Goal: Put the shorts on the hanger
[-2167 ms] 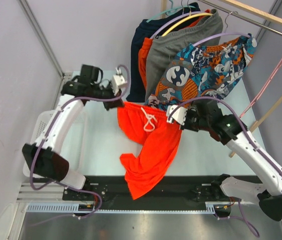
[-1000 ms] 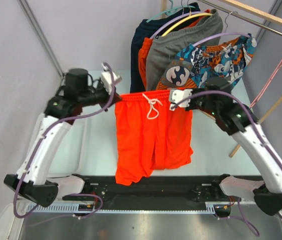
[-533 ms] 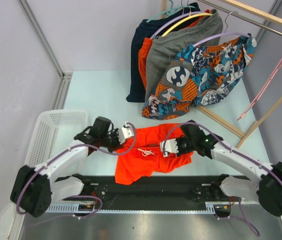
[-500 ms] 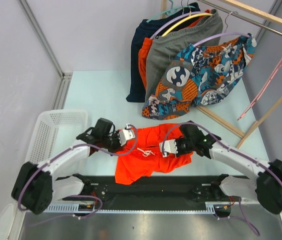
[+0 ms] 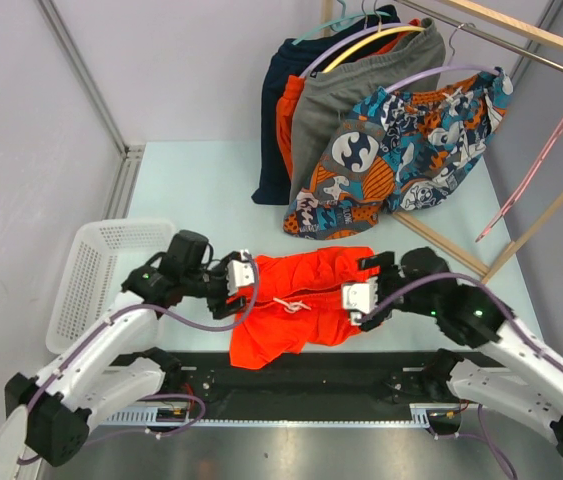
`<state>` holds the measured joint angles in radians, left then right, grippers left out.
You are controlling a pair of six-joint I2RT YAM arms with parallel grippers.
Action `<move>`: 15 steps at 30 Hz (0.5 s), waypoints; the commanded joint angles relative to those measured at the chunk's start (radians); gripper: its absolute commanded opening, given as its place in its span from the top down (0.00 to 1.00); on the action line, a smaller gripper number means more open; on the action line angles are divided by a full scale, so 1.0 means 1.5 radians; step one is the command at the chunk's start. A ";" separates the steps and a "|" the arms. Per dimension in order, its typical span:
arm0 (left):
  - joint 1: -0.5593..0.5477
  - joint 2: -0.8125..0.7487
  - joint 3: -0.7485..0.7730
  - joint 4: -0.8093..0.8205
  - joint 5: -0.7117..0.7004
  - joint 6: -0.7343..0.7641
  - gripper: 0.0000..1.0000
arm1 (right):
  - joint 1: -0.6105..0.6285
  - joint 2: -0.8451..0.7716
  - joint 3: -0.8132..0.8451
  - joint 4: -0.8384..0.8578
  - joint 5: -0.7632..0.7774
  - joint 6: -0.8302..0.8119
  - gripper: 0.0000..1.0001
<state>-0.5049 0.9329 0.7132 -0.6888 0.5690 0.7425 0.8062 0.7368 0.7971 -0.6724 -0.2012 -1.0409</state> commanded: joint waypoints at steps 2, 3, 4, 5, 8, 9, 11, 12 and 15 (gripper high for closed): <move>-0.003 0.004 0.125 -0.033 0.093 -0.032 0.26 | 0.033 -0.026 0.137 -0.033 0.095 0.132 0.09; -0.004 0.011 0.151 -0.025 0.098 -0.041 0.25 | 0.037 -0.023 0.177 -0.022 0.107 0.148 0.10; -0.004 0.028 0.162 -0.014 0.100 -0.061 0.25 | 0.040 -0.015 0.202 0.008 0.126 0.171 0.09; -0.004 0.037 0.172 0.006 0.101 -0.072 0.25 | 0.035 0.002 0.223 0.027 0.128 0.203 0.10; -0.005 0.062 0.205 0.047 0.110 -0.100 0.23 | 0.007 0.038 0.294 0.103 0.118 0.197 0.09; -0.006 0.065 0.215 0.056 0.112 -0.105 0.22 | -0.002 0.052 0.318 0.123 0.133 0.196 0.09; -0.012 0.069 0.221 0.084 0.108 -0.117 0.21 | -0.015 0.080 0.383 0.170 0.159 0.198 0.07; -0.013 0.071 0.228 0.090 0.104 -0.120 0.21 | -0.036 0.087 0.402 0.181 0.170 0.211 0.07; -0.017 0.071 0.236 0.112 0.097 -0.135 0.20 | -0.154 0.107 0.478 0.190 0.184 0.322 0.06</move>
<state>-0.5175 1.0454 1.0084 -0.6079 0.6865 0.5968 0.7528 0.8711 1.3785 -0.5056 -0.0025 -0.7570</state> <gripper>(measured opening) 0.795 0.937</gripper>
